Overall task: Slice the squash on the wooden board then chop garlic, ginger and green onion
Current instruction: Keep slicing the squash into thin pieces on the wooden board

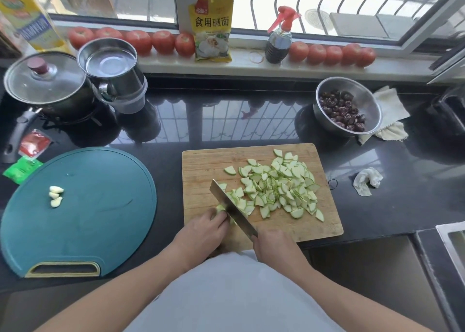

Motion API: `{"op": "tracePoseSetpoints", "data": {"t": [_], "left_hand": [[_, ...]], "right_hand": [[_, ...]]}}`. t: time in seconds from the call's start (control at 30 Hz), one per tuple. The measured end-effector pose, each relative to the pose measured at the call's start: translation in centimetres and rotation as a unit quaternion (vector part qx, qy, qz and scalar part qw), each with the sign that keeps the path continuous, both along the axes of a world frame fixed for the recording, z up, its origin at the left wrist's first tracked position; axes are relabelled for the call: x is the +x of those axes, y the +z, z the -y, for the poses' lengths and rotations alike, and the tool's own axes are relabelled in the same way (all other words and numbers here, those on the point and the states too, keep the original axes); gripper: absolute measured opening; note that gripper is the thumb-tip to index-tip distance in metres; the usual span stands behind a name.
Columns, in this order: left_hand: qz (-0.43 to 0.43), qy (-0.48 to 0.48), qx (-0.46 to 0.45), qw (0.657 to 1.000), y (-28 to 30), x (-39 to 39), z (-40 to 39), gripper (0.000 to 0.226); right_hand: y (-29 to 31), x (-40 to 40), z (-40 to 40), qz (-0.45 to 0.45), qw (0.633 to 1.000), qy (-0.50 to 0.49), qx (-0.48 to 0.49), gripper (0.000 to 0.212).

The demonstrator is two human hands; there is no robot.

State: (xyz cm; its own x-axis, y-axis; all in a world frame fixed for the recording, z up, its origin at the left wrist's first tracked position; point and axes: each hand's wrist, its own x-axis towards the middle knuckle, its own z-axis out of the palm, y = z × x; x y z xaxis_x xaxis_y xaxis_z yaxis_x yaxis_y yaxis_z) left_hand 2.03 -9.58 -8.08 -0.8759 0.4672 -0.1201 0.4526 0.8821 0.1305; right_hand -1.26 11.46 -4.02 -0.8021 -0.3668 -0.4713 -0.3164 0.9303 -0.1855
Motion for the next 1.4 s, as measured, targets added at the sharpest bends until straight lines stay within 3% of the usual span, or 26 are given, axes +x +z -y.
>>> {"op": "tracePoseSetpoints", "data": {"t": [0.3,0.53,0.87,1.13,1.27,1.4], "left_hand": [[-0.003,-0.007,-0.009,1.0,0.2,0.0,0.0,0.039],[0.024,-0.002,-0.011,1.0,0.3,0.2,0.2,0.041],[0.04,0.012,-0.022,0.999,0.9,0.0,-0.2,0.048],[0.046,0.014,-0.036,0.998,0.2,0.1,-0.4,0.052],[0.027,0.008,-0.017,0.999,0.3,0.1,-0.2,0.046],[-0.001,-0.02,-0.012,1.0,0.6,0.1,-0.2,0.036]], "right_hand": [[-1.6,-1.5,3.3,-0.025,1.0,0.003,-0.007,0.014],[0.0,-1.3,0.8,-0.007,0.993,-0.07,-0.099,0.02],[0.4,0.1,-0.2,0.024,0.999,-0.017,-0.032,0.021],[0.5,0.3,-0.6,0.013,1.0,0.018,0.005,0.011],[-0.9,-0.1,0.2,-0.007,0.999,0.047,0.021,0.014],[-2.4,-1.1,2.3,-0.027,1.0,0.012,-0.008,0.014]]}}
